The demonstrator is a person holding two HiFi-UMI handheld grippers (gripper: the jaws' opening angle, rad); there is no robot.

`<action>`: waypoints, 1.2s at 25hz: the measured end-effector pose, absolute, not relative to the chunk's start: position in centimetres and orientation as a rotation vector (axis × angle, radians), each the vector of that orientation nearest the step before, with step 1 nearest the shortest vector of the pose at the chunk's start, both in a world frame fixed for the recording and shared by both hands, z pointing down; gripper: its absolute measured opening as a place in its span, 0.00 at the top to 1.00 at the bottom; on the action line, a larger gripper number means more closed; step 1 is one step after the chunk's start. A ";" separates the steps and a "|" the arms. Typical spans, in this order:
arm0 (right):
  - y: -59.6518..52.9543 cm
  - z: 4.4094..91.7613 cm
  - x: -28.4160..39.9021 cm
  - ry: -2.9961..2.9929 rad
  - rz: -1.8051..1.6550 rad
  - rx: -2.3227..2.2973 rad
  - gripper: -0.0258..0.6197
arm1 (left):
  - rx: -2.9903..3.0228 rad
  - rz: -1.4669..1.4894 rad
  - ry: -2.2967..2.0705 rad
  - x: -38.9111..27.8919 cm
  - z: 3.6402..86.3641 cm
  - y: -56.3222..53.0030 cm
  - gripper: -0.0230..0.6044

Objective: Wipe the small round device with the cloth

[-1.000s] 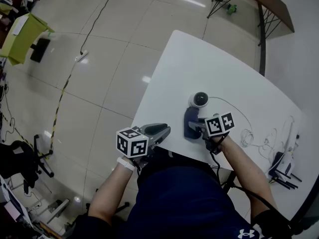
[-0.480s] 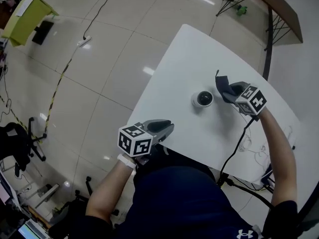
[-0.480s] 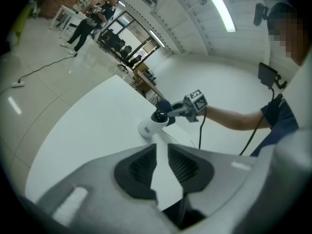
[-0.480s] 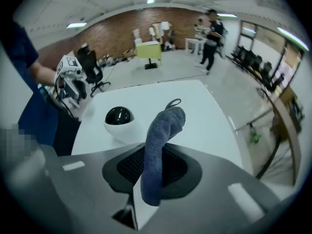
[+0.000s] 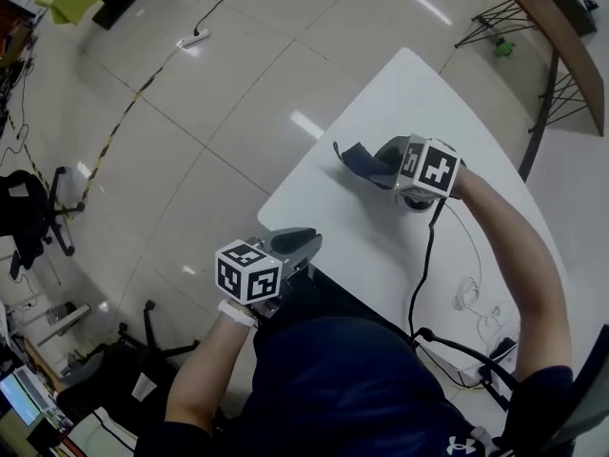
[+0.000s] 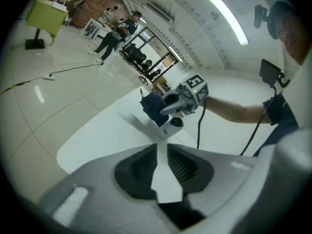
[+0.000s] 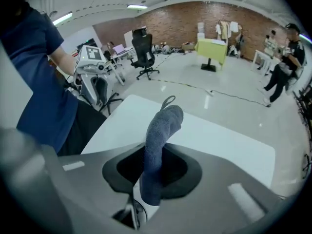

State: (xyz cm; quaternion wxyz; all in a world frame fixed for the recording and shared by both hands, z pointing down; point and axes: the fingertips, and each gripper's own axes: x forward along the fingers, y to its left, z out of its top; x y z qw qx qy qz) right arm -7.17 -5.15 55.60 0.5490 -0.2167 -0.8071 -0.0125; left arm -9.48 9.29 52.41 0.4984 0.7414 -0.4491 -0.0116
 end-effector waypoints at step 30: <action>-7.0 58.7 8.4 -2.099 0.884 0.400 0.84 | 2.013 0.171 -0.760 -4.7 50.3 4.1 0.88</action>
